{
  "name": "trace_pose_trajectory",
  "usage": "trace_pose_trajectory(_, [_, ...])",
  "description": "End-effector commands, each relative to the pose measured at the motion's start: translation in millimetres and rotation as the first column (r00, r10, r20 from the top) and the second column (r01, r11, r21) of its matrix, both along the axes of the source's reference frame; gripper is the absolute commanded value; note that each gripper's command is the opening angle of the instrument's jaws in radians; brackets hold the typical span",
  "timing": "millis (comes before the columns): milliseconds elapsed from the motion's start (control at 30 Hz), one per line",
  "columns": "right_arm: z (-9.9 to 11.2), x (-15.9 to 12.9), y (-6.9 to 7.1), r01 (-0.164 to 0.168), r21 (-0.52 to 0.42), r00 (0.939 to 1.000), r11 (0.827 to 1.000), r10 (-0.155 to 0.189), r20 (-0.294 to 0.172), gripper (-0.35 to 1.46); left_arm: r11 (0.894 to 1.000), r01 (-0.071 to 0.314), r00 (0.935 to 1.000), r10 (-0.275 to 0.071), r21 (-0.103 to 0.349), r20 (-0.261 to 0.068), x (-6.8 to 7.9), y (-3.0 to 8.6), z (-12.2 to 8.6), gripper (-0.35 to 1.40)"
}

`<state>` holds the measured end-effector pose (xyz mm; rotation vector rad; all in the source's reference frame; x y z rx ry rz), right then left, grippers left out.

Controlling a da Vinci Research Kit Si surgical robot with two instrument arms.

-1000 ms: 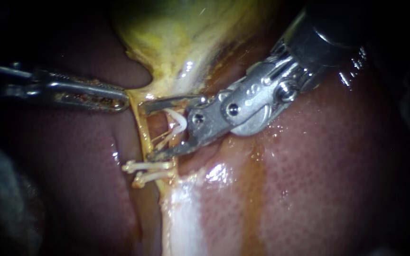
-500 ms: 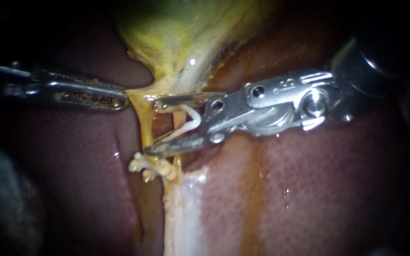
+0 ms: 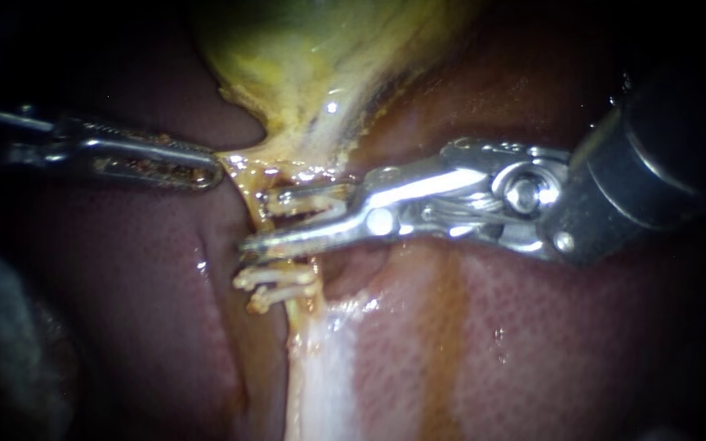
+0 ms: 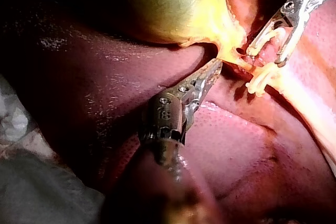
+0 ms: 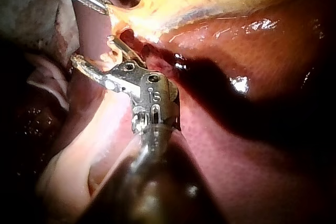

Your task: Clipping third clip left tube

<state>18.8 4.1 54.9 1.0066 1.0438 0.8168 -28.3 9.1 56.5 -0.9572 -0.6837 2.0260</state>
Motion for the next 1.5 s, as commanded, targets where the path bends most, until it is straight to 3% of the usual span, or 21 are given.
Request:
trace_pose_trajectory(33, [0.0, 0.0, 0.0, 0.000, 0.026, 1.0000, 1.000, 0.000, -0.001, 0.49, 1.000, 0.001, 1.0000, -0.001, 0.001, -0.001, 0.0, 0.0, 0.0, -0.35])
trace_pose_trajectory(267, [0.9, 0.1, -0.4, -0.021, 0.133, 0.9992, 0.991, 0.026, -0.032, 0.46, 1.000, 0.001, 1.0000, -0.001, 0.001, -0.001, 0.0, 0.0, 0.0, -0.35])
trace_pose_trajectory(567, [4.0, -0.4, -0.2, -0.018, 0.122, 0.9993, 0.992, 0.022, -0.031, 0.46, 1.000, 0.001, 1.0000, -0.001, 0.001, -0.001, 0.0, 0.0, 0.0, -0.35])
trace_pose_trajectory(800, [7.2, -0.8, -0.6, -0.016, 0.096, 0.9998, 0.995, 0.014, 0.014, 0.48, 1.000, 0.001, 1.0000, -0.001, 0.001, -0.001, 0.0, 0.0, 0.0, -0.35])
trace_pose_trajectory(1033, [9.6, -0.8, -0.4, -0.021, 0.079, 0.9996, 0.997, 0.020, 0.021, 0.50, 1.000, 0.001, 1.0000, -0.001, 0.001, -0.001, 0.0, 0.0, 0.0, -0.35])
trace_pose_trajectory(1233, [10.5, -0.9, -0.1, -0.031, 0.076, 0.9995, 0.997, 0.031, -0.001, 0.50, 1.000, 0.001, 1.0000, -0.001, 0.001, -0.001, 0.0, 0.0, 0.0, -0.35])
trace_pose_trajectory(1500, [10.6, 1.2, 0.2, -0.067, 0.091, 0.9957, 0.994, 0.073, -0.057, 0.50, 1.000, 0.001, 1.0000, -0.001, 0.001, -0.001, 0.0, 0.0, 0.0, -0.35])
